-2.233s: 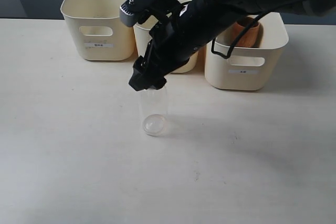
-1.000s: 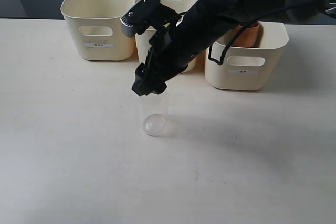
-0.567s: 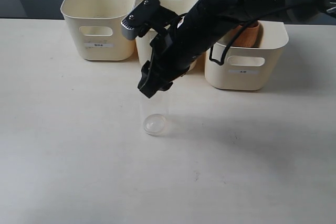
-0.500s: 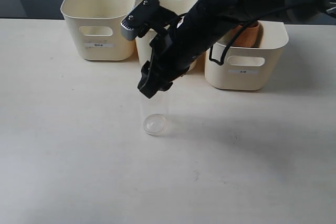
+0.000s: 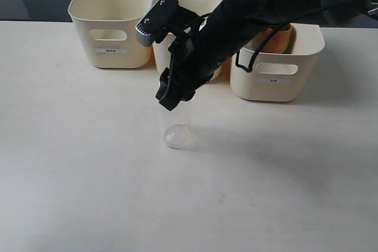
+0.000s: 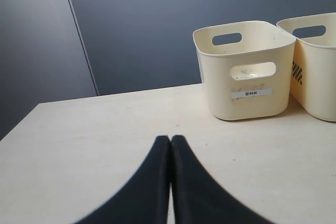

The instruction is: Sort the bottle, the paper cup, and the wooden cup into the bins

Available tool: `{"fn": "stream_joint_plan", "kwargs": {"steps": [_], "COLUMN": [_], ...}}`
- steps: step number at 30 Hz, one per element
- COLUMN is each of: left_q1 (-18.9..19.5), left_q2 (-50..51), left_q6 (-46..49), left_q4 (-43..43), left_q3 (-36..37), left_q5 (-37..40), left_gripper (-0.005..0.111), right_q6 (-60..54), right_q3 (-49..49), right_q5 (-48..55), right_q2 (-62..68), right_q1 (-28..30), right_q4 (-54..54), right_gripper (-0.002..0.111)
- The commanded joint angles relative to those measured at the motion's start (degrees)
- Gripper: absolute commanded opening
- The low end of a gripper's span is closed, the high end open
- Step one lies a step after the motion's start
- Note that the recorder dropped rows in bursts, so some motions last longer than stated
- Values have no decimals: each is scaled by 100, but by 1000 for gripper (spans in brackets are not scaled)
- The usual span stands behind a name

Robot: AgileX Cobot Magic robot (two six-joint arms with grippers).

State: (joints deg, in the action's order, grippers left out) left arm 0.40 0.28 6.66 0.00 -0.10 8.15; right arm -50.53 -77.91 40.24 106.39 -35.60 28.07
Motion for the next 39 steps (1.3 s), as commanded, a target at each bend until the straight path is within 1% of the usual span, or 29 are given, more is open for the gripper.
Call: {"fn": "stream_joint_plan", "kwargs": {"steps": [1, 12, 21, 24, 28, 32, 35, 39], "left_q1": [3, 3, 3, 3, 3, 3, 3, 3], "left_q2": [-28, -28, -28, -28, -28, -28, -28, -28], "left_q6": [-10, -10, -10, -10, -10, -10, -10, -10], "left_q4": [0, 0, 0, 0, 0, 0, 0, 0], "left_q3": [10, 10, 10, 10, 10, 10, 10, 10], "left_q5": [-40, -40, -40, -40, -40, -40, -40, -40], "left_gripper": [0, 0, 0, 0, 0, 0, 0, 0], "right_q6": [-89, -272, -393, -620, -1287, -1611, -1866, -2009], "right_q3": [-10, -10, -10, -10, -10, -10, -10, -10], "right_q5": [-159, -240, -541, -659, -803, -1344, -2028, -2911], "right_q2": [-226, -956, -1675, -1840, -1994, -2010, -1986, -1983], "right_q1": [16, 16, 16, 16, 11, -296, -679, -1030], "right_q4": [-54, 151, 266, 472, 1173, 1295, 1295, 1295], "right_gripper": [-1, -1, -1, -1, -1, -1, -1, -1]}}
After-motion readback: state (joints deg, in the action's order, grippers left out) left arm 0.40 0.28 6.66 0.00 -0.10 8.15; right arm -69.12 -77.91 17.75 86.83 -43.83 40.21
